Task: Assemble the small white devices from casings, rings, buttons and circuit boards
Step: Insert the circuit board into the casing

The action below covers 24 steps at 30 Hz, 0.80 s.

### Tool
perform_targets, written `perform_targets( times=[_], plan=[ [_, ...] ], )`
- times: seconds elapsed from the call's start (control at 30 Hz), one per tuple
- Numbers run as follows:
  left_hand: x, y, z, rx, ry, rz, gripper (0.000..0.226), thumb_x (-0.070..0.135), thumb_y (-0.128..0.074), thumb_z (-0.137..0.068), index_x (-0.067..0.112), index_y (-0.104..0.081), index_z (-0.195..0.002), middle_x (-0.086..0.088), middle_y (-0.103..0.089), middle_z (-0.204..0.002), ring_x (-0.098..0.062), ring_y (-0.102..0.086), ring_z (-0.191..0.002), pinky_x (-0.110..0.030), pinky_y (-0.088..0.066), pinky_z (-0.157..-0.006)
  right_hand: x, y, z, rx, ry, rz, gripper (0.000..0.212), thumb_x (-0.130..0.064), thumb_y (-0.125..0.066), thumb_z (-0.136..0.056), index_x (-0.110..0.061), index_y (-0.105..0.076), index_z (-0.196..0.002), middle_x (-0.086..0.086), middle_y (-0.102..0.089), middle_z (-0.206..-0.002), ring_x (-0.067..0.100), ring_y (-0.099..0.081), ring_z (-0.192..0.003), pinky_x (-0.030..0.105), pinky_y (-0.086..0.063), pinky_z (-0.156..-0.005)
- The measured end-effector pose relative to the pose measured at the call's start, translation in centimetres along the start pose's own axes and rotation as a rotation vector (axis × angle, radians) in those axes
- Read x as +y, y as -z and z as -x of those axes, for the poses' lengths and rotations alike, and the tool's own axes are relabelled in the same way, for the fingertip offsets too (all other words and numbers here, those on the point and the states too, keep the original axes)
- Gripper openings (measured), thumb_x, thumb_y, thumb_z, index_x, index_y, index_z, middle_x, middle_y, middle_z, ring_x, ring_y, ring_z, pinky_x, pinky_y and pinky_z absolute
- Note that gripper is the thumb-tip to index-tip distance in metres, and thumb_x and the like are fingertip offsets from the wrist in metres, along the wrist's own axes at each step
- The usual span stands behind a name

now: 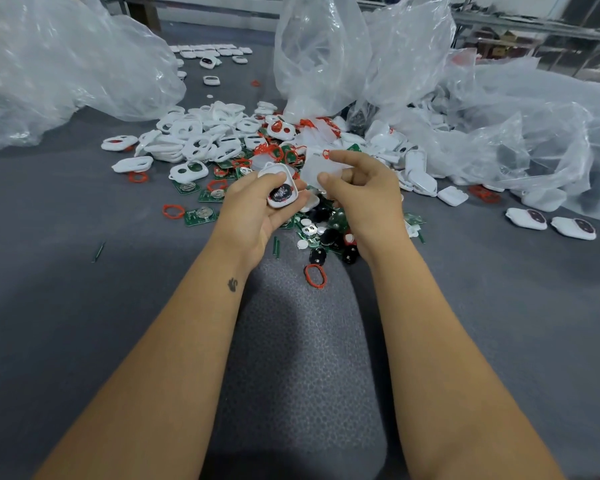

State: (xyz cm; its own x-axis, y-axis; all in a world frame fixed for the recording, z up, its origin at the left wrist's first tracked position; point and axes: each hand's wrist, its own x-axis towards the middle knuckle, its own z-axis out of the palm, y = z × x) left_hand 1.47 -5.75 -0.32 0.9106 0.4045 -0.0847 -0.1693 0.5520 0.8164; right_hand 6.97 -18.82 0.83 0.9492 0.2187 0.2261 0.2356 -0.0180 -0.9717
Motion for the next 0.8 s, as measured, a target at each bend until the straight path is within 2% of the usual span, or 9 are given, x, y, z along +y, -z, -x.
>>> perform_targets(
  times=[0.2,0.37,0.47,0.6,0.7,0.8],
  plan=[
    [0.11,-0.19,0.09,0.008,0.011,0.021,0.010,0.001,-0.053,-0.095,0.000,-0.062,-0.091,-0.013,-0.073,-0.076,-0.027,-0.073,-0.078,-0.031,-0.060,-0.072,-0.42,-0.43,0.22,-0.063,-0.092,-0.260,0.011,0.004,-0.065,-0.086,-0.005,-0.064,-0.092,0.001,-0.064,-0.067,0.007,-0.058,-0.054,0.019,-0.049,-0.054],
    [0.14,-0.14,0.22,-0.041,-0.009,0.022,0.009,0.003,-0.057,-0.094,0.003,-0.065,-0.093,-0.009,-0.074,-0.083,-0.021,-0.073,-0.082,-0.028,-0.059,-0.071,-0.43,-0.34,0.34,-0.076,-0.079,-0.202,0.012,-0.002,-0.066,-0.087,-0.011,-0.064,-0.080,0.000,-0.060,-0.062,0.006,-0.051,-0.049,0.018,-0.042,-0.050],
    [0.14,-0.04,0.29,-0.054,-0.036,-0.006,0.008,0.001,-0.059,-0.093,0.007,-0.065,-0.092,-0.003,-0.075,-0.080,-0.015,-0.072,-0.080,-0.025,-0.058,-0.069,-0.33,-0.42,0.34,-0.082,-0.045,-0.136,0.016,-0.003,-0.067,-0.086,-0.014,-0.068,-0.074,-0.001,-0.057,-0.058,0.006,-0.044,-0.046,0.016,-0.037,-0.047],
    [-0.07,0.17,0.34,-0.038,-0.105,-0.103,0.018,-0.010,-0.060,-0.088,0.008,-0.064,-0.087,0.000,-0.074,-0.075,-0.011,-0.072,-0.074,-0.019,-0.056,-0.067,-0.30,-0.57,0.35,-0.116,-0.042,-0.102,0.017,-0.004,-0.066,-0.088,-0.016,-0.070,-0.077,-0.002,-0.057,-0.059,0.004,-0.045,-0.048,0.015,-0.039,-0.049],
    [-0.06,0.34,0.12,0.008,-0.130,-0.111,0.017,-0.011,-0.062,-0.087,0.005,-0.064,-0.093,-0.004,-0.072,-0.081,-0.011,-0.071,-0.075,-0.019,-0.056,-0.068,-0.38,-0.55,0.18,-0.138,-0.085,-0.126,0.026,0.002,-0.058,-0.087,-0.019,-0.071,-0.079,-0.004,-0.059,-0.057,0.008,-0.048,-0.051,0.019,-0.039,-0.050],
    [-0.05,0.35,-0.13,0.045,-0.140,-0.100,0.018,-0.011,-0.061,-0.087,0.004,-0.063,-0.098,-0.006,-0.069,-0.086,-0.011,-0.071,-0.075,-0.019,-0.055,-0.068,-0.50,-0.50,0.10,-0.166,-0.142,-0.229,0.025,0.004,-0.055,-0.087,-0.014,-0.071,-0.088,0.002,-0.065,-0.063,0.010,-0.053,-0.052,0.022,-0.041,-0.053]
  ],
)
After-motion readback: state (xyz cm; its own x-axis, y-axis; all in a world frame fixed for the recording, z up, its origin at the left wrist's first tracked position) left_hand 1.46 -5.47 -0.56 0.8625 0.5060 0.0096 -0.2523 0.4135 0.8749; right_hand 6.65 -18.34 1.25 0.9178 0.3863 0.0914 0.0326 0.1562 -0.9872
